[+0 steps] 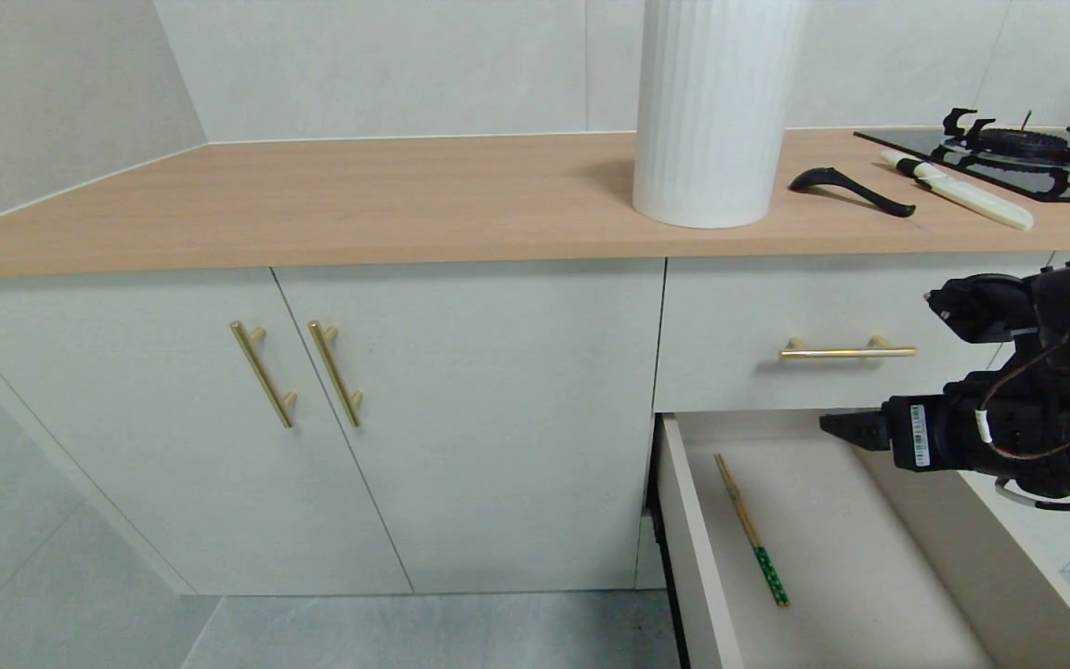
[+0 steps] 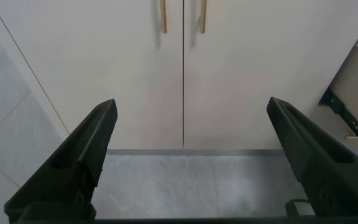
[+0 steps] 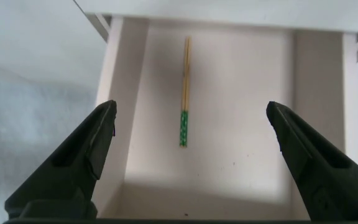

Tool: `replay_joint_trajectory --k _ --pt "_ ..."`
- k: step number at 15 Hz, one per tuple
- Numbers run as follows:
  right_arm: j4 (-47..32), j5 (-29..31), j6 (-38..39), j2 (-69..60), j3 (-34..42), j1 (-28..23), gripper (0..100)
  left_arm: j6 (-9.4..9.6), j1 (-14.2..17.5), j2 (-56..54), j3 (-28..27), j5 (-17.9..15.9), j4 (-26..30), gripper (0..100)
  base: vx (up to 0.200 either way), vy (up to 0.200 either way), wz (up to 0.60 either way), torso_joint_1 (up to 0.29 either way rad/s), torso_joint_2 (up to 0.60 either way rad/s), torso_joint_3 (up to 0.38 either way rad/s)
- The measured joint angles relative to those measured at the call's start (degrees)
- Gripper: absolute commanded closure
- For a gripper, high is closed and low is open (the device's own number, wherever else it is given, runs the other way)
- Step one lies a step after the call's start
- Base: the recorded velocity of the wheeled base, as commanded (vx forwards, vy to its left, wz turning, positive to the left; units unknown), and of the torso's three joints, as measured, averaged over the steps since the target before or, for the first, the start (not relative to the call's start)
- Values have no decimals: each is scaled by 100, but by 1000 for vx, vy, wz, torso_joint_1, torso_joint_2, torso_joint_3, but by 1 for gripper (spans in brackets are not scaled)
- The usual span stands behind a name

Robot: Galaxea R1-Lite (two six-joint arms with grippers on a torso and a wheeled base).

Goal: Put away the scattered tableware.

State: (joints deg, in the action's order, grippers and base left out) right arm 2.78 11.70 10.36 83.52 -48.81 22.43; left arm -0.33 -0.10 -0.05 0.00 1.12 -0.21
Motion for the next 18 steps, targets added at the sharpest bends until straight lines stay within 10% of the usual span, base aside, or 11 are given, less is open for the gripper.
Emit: replay_joint_trajectory --k 18 --pt "538 -93 -282 71 11 -802 0 1 0 0 0 0 0 0 0 0 0 155 -424 -273"
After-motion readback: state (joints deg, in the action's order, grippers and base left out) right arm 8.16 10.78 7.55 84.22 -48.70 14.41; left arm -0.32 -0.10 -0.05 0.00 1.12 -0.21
